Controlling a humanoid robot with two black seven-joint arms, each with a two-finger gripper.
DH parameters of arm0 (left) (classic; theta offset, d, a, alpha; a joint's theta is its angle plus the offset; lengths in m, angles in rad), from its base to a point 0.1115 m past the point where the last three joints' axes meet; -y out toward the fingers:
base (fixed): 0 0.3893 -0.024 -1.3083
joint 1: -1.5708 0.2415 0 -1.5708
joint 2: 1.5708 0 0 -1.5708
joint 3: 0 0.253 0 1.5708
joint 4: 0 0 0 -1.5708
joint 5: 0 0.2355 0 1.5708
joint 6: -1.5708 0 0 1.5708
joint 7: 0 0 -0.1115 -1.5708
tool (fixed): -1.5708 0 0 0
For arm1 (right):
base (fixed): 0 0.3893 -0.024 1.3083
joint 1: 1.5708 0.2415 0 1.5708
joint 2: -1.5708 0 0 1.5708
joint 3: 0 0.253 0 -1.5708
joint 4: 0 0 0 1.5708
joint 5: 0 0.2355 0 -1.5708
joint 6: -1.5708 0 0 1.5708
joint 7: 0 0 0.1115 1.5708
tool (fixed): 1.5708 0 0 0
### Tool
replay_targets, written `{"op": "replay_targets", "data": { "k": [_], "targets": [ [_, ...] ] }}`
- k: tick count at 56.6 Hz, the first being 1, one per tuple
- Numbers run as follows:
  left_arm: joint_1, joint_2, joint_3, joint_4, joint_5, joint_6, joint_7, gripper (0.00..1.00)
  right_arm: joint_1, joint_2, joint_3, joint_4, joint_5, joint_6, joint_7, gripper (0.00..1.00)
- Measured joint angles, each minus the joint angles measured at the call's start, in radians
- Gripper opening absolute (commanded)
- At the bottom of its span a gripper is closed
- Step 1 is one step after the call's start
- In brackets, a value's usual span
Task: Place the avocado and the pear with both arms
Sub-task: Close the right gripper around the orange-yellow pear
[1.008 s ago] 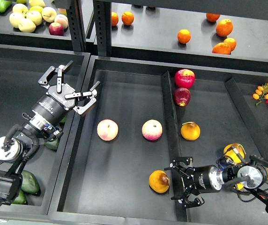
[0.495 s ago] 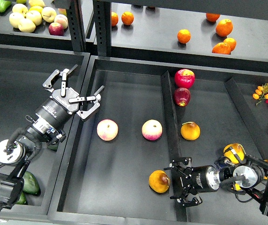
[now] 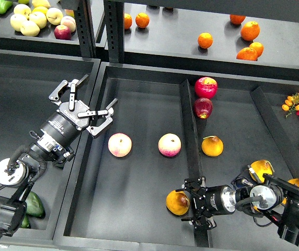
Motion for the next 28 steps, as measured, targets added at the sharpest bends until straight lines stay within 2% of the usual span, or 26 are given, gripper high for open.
{"op": "replay_targets", "data": {
  "k": [8, 18, 28],
  "targets": [
    [0.001, 0.000, 0.001, 0.000, 0.000, 0.000, 0.000, 0.98, 0.000, -0.001, 0.000, -0.006, -0.001, 0.000, 0.000, 0.69],
    [0.005, 0.000, 0.002, 0.000, 0.000, 0.000, 0.000, 0.98, 0.000, -0.005, 0.000, -0.016, -0.010, 0.000, 0.000, 0.57],
    [0.005, 0.000, 0.002, 0.000, 0.000, 0.000, 0.000, 0.98, 0.000, 0.003, 0.006, -0.033, -0.015, -0.001, 0.001, 0.52]
  ]
}}
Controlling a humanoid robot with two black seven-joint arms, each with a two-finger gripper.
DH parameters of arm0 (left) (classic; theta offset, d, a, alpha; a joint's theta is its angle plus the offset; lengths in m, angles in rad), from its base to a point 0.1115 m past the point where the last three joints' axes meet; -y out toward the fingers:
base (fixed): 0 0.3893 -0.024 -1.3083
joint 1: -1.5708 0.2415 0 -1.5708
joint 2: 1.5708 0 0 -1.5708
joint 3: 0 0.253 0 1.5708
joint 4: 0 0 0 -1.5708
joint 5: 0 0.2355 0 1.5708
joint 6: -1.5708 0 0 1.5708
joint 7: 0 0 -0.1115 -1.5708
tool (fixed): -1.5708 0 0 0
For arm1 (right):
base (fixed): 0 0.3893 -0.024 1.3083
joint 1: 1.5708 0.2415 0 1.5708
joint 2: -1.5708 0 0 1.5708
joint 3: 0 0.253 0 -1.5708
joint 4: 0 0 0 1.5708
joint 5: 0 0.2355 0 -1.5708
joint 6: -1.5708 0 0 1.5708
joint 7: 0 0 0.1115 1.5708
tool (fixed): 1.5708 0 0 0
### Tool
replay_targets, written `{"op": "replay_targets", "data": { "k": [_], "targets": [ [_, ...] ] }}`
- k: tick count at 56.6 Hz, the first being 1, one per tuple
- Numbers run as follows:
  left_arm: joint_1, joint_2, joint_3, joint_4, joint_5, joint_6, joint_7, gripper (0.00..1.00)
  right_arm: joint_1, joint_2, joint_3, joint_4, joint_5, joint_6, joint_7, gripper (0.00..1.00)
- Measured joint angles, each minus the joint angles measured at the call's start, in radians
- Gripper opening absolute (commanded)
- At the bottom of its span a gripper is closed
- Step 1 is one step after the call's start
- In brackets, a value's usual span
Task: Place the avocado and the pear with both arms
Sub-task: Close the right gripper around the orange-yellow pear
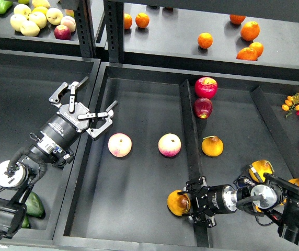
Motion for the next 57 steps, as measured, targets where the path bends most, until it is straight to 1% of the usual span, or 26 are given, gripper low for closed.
{"op": "replay_targets", "data": {
  "k": [11, 13, 14, 15, 17, 21, 26, 30, 41, 57],
  "targets": [
    [0.000, 0.000, 0.003, 0.000, 0.000, 0.000, 0.000, 0.98, -0.001, 0.006, 0.000, -0.007, -0.001, -0.001, 0.000, 0.41],
    [0.000, 0.000, 0.003, 0.000, 0.000, 0.000, 0.000, 0.98, -0.002, 0.006, 0.000, -0.009, -0.001, -0.001, 0.000, 0.38],
    [0.000, 0.000, 0.004, 0.000, 0.000, 0.000, 0.000, 0.98, -0.002, 0.007, 0.000, -0.009, -0.001, -0.001, 0.000, 0.34],
    [0.000, 0.000, 0.004, 0.000, 0.000, 0.000, 0.000, 0.98, -0.002, 0.007, 0.000, -0.010, -0.001, -0.001, 0.000, 0.32],
    [0.000, 0.000, 0.004, 0.000, 0.000, 0.000, 0.000, 0.98, -0.002, 0.008, 0.000, -0.011, -0.001, -0.002, 0.000, 0.26],
    [0.000, 0.000, 0.004, 0.000, 0.000, 0.000, 0.000, 0.98, -0.002, 0.010, 0.000, -0.013, -0.001, -0.009, 0.000, 0.21],
    [0.000, 0.000, 0.005, 0.000, 0.000, 0.000, 0.000, 0.98, -0.003, 0.012, 0.003, -0.016, -0.001, -0.017, -0.001, 0.17],
    [0.000, 0.000, 0.005, 0.000, 0.000, 0.000, 0.000, 0.98, -0.003, 0.012, 0.004, -0.017, -0.001, -0.020, -0.001, 0.11],
    [0.000, 0.000, 0.005, 0.000, 0.000, 0.000, -0.001, 0.98, -0.001, 0.012, 0.018, -0.015, -0.001, -0.021, -0.002, 0.10],
    [0.000, 0.000, 0.005, -0.004, 0.000, 0.000, -0.002, 0.98, 0.021, 0.010, 0.115, -0.004, 0.004, -0.019, 0.000, 0.10]
  ]
}}
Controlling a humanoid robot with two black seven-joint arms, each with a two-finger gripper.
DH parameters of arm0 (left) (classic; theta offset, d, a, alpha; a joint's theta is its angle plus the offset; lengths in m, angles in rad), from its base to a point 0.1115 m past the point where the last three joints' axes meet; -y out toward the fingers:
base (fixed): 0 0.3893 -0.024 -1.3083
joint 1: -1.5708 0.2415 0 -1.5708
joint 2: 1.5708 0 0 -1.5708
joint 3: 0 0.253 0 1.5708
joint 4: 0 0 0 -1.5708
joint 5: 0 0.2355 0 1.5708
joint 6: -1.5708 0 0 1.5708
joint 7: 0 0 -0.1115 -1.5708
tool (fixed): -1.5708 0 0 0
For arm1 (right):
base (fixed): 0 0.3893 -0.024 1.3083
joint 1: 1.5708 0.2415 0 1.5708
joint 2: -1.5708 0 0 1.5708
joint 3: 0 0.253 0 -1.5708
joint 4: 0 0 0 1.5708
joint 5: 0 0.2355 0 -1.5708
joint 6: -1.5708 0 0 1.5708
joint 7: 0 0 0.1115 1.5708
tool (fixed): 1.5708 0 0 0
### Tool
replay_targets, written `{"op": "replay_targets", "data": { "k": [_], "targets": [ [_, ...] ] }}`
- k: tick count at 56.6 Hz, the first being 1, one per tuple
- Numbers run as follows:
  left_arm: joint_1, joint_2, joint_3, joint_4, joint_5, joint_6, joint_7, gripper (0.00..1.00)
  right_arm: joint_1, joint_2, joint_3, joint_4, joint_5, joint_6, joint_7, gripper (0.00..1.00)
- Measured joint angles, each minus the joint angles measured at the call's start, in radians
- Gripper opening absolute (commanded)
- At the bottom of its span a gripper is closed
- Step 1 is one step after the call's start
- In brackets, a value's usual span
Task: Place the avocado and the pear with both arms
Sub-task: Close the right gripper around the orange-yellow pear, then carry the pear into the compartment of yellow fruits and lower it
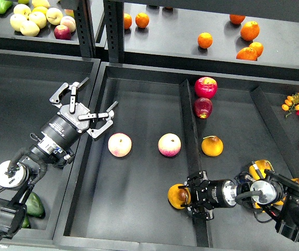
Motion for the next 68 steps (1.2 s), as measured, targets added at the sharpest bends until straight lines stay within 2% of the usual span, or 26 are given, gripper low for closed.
{"op": "replay_targets", "data": {
  "k": [16, 36, 47, 68],
  "targets": [
    [0.000, 0.000, 0.013, -0.001, 0.012, 0.000, 0.000, 0.98, 0.016, -0.056, 0.072, 0.097, 0.007, -0.003, 0.000, 0.10],
    [-0.001, 0.000, 0.056, -0.001, 0.023, 0.000, 0.000, 0.98, -0.073, -0.309, 0.084, 0.276, 0.045, 0.010, 0.000, 0.11],
    [-0.002, 0.000, 0.067, 0.002, 0.023, 0.000, 0.000, 0.98, -0.124, -0.417, 0.084, 0.320, 0.067, 0.027, 0.000, 0.12],
    [-0.003, 0.000, 0.079, 0.002, 0.023, 0.000, 0.000, 0.98, -0.224, -0.462, 0.082, 0.310, 0.059, 0.058, 0.000, 0.13]
  ]
}}
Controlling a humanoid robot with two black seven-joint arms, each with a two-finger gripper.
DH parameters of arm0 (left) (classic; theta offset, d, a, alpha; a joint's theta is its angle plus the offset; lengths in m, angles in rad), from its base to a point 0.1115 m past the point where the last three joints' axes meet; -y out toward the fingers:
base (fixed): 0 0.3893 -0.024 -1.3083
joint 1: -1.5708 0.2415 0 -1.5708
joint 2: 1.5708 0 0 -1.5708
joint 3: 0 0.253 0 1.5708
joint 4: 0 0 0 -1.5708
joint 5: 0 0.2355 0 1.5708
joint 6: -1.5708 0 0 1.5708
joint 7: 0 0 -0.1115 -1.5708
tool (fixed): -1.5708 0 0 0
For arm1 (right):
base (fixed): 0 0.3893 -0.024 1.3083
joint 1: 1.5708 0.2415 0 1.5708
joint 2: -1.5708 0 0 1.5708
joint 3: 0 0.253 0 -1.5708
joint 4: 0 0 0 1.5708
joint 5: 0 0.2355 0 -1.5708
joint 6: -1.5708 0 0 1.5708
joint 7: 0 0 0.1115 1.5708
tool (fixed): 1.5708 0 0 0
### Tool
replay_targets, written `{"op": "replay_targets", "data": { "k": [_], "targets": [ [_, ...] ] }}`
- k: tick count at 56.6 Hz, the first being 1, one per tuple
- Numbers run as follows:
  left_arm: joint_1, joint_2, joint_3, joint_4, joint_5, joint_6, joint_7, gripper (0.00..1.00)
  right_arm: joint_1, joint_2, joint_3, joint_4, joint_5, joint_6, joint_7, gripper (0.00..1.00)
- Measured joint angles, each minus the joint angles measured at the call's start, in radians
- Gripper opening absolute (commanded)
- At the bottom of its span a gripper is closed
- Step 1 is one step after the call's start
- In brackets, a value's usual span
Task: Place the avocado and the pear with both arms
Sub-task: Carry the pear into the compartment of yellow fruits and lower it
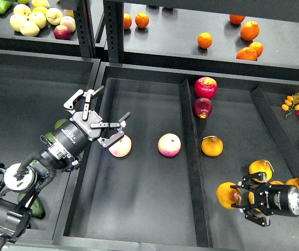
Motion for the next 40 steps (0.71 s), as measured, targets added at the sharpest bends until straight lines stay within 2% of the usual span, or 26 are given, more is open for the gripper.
{"op": "replay_targets", "data": {
  "k": [25, 40],
  "targets": [
    [0.002, 0.000, -0.001, -0.008, 0.020, 0.000, 0.001, 0.98, -0.012, 0.034, 0.000, -0.112, -0.016, 0.014, 0.000, 0.16],
    [0.001, 0.000, 0.000, -0.011, 0.021, 0.000, 0.001, 0.98, -0.008, 0.086, 0.001, -0.170, -0.032, 0.016, 0.000, 0.23]
  ]
}}
